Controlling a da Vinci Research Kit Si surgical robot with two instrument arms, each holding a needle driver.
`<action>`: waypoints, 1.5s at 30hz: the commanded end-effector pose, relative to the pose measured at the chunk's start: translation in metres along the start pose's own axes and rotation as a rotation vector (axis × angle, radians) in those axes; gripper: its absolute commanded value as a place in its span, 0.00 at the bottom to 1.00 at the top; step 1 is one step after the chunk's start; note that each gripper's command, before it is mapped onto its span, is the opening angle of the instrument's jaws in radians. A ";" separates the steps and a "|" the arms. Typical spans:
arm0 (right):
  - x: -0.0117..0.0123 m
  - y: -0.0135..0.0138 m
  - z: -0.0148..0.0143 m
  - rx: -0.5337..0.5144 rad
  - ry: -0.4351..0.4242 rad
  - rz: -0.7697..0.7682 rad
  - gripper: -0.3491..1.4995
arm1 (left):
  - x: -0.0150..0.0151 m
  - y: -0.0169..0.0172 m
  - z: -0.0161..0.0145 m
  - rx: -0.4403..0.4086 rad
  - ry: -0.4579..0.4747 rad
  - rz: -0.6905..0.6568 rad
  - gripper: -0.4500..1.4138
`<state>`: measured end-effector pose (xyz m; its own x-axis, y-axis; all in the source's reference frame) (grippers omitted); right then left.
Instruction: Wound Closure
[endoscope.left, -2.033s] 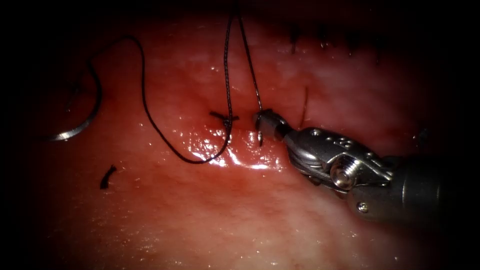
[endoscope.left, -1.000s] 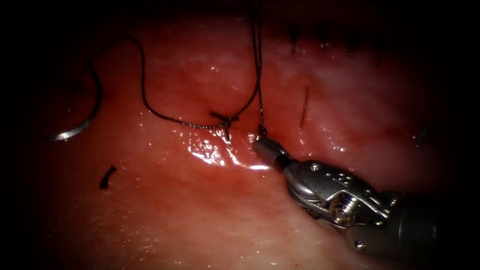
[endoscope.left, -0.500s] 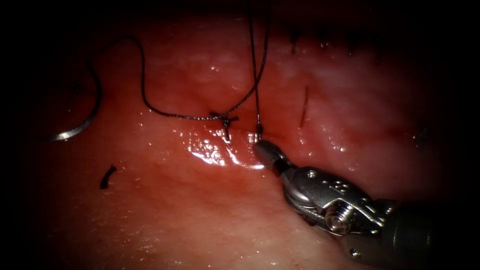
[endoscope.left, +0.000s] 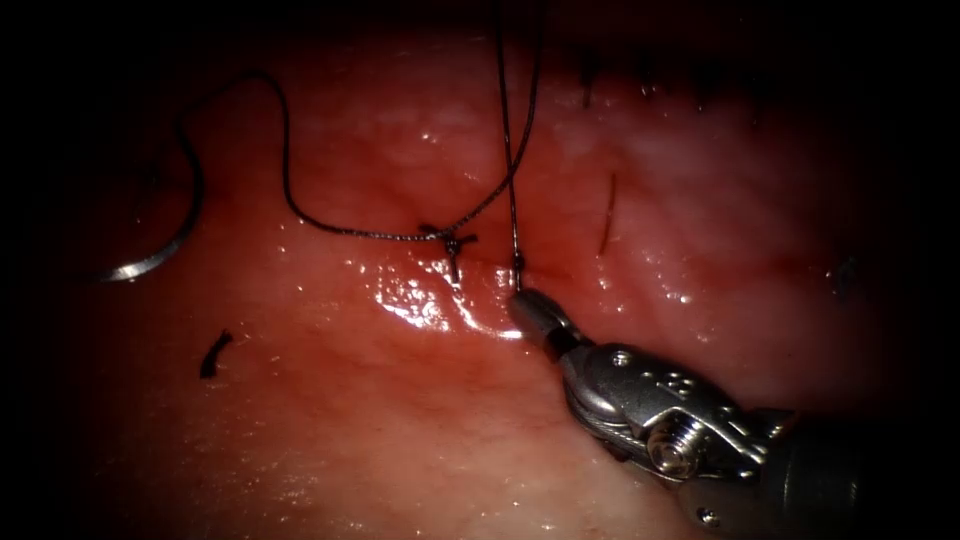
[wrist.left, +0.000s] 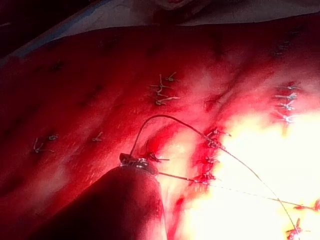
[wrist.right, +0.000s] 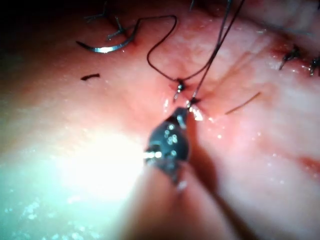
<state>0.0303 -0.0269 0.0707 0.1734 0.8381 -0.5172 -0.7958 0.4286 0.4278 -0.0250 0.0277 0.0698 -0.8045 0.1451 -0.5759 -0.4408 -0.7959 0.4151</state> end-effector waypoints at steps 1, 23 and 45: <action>-0.0005 -0.0004 0.0006 0.001 0.000 0.000 0.00 | 0.0005 0.0000 0.0008 -0.003 0.010 -0.002 0.00; 0.0022 0.0019 -0.0011 0.248 0.097 -0.303 0.56 | 0.0068 0.0048 -0.0068 -0.494 0.492 -0.338 0.00; 0.0095 0.0075 0.0008 0.261 0.135 -0.371 0.64 | 0.0117 0.0040 -0.0210 -0.851 0.744 -0.548 0.00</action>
<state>0.0260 -0.0152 0.0696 0.3122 0.5933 -0.7420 -0.5342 0.7555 0.3793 -0.0267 0.0134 0.0491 -0.0566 0.4407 -0.8958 -0.0202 -0.8976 -0.4403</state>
